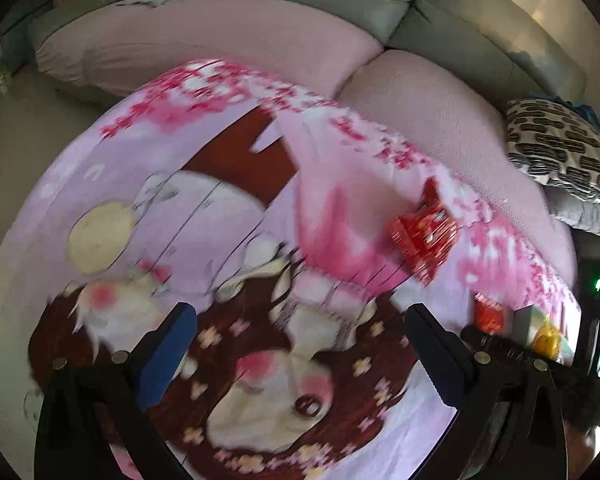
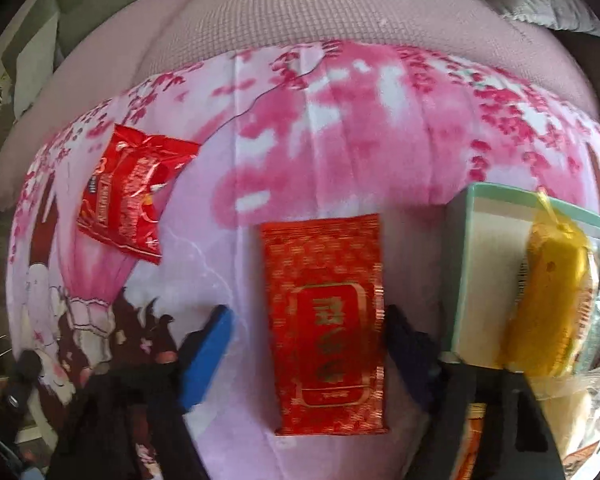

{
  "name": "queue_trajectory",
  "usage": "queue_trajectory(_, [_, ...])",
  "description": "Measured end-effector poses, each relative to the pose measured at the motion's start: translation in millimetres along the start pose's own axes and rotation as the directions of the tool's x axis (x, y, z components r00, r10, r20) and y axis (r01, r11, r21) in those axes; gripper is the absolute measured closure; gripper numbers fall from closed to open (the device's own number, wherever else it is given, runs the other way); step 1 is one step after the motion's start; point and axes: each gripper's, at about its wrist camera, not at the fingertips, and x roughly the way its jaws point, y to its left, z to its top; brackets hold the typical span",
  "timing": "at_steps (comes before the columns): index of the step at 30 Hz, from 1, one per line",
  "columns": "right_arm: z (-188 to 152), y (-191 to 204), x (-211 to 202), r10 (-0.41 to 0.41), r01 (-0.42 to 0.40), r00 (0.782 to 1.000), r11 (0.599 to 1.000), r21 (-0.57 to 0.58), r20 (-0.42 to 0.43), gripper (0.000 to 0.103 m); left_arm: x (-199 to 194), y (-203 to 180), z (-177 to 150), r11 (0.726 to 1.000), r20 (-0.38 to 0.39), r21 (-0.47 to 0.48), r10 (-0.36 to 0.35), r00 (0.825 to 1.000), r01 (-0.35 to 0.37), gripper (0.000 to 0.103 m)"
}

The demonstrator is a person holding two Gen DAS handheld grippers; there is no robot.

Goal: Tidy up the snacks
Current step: 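Grasp the red envelope pack with the right gripper while the left gripper grasps the red 'nice' biscuit pack, then carry the envelope pack with the right gripper while the left gripper carries the biscuit pack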

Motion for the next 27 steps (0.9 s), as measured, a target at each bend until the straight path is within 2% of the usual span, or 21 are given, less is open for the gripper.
queue_trajectory(2, [-1.9,-3.3,-1.6,0.0,0.0,1.0,1.0,-0.001,0.004,0.04,3.0,-8.8,9.5,0.999,-0.002,0.029,-0.027,1.0,0.027,0.0])
queue_trajectory(4, [-3.0,-6.5,-2.3,0.018,-0.018,1.0,1.0,0.012,0.007,0.041,6.6,-26.3,22.6,0.994,0.008,0.109,-0.02,1.0,0.019,0.0])
queue_trajectory(6, [-2.8,-10.3,-2.7,0.026,-0.026,1.0,0.999,0.032,0.011,0.043,15.0,-48.8,32.2,0.976,0.015,0.218,-0.014,1.0,0.011,0.0])
queue_trajectory(10, [2.2,-12.4,-1.3,0.021,-0.022,0.999,0.999,0.031,0.024,0.047,40.6,-80.2,46.4,0.949,-0.043,0.303,-0.074,0.996,0.083,0.0])
queue_trajectory(14, [4.6,-17.3,-2.4,0.048,-0.05,0.998,0.998,0.042,0.034,0.051,59.7,-109.9,45.0,0.903,-0.055,0.429,0.008,0.998,0.016,0.001])
queue_trajectory(16, [5.1,-21.7,-3.4,0.069,-0.071,0.997,0.996,0.05,0.034,0.053,70.6,-119.7,44.4,0.891,-0.08,0.454,0.02,0.997,0.018,0.007])
queue_trajectory(18, [3.6,-23.9,-8.0,0.088,-0.09,0.996,0.994,0.056,0.035,0.054,79.8,-124.1,45.3,0.893,-0.105,0.449,0.021,0.994,0.029,0.02])
queue_trajectory(19, [4.5,-27.1,-8.2,0.095,-0.097,0.995,0.994,0.059,0.037,0.055,82.9,-125.0,46.0,0.895,-0.111,0.445,0.024,0.994,0.028,0.023])
queue_trajectory(20, [3.1,-31.1,-10.7,0.1,-0.102,0.994,0.993,0.061,0.038,0.056,85.4,-125.4,46.7,0.898,-0.117,0.438,0.028,0.993,0.026,0.034])
queue_trajectory(22, [2.9,-37.8,-11.6,0.117,-0.12,0.992,0.99,0.07,0.038,0.056,86.2,-123.7,48.3,0.911,-0.124,0.41,0.004,0.992,0.048,0.043])
queue_trajectory(23, [2.3,-40.3,-12.5,0.128,-0.131,0.991,0.989,0.073,0.039,0.056,83.8,-122.9,48.2,0.914,-0.123,0.4,-0.016,0.992,0.064,0.054])
queue_trajectory(27, [-5.4,-48.8,-22.1,0.177,-0.18,0.983,0.98,0.08,0.048,0.056,62.9,-118.8,39.8,0.922,-0.104,0.379,-0.038,0.994,0.075,0.055])
